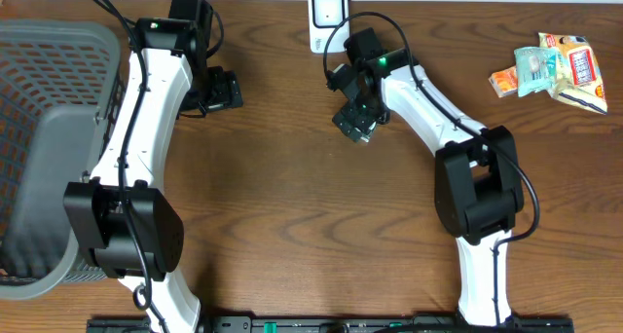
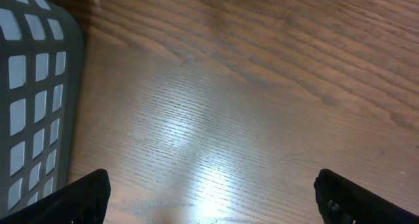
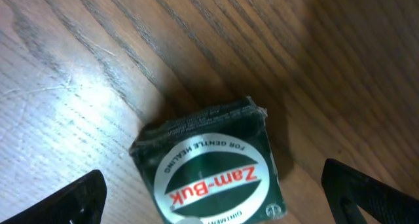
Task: Scan the item barcode
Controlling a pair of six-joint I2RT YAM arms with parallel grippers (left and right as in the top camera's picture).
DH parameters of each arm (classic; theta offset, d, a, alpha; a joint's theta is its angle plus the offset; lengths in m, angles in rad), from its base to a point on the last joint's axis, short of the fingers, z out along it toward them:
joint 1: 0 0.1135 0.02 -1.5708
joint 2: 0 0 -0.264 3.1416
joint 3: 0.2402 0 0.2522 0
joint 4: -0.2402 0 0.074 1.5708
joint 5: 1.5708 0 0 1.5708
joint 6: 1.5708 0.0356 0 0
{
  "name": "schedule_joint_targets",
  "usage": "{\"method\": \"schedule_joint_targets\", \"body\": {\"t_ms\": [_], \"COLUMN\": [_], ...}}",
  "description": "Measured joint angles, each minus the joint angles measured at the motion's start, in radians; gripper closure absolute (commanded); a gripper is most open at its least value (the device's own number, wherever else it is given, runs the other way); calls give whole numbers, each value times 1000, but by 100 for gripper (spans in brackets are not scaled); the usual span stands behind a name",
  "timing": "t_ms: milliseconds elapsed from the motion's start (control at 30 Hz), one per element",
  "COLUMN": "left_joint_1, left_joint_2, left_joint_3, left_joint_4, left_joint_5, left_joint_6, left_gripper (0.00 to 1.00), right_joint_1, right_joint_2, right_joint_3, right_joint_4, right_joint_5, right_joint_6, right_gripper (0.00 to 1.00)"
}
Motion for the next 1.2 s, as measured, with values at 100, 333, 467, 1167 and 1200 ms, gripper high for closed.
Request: {"method": "schedule_joint_targets", "body": {"t_ms": [100,333,467,1167,1200], "left_joint_1": [0,0,0,0,0], "left_joint_2": [0,0,0,0,0], "left_joint_3": [0,0,0,0,0], "left_joint_4": [0,0,0,0,0], "left_joint_5": [0,0,0,0,0], "left_joint_6": [0,0,0,0,0], "left_gripper": [2,2,2,2,2], "right_joint_1": [0,-1,4,6,6], "right_joint_2": [35,63,63,94,97], "right_joint_3": [0,5,7,89,98], "right_joint_4": [15,2,-18,-159,-159], "right_joint_5": [1,-33,-23,-122,-141], "right_joint_6": [-8,0,39,358,364], "right_gripper": [1,16,23,39,40]}}
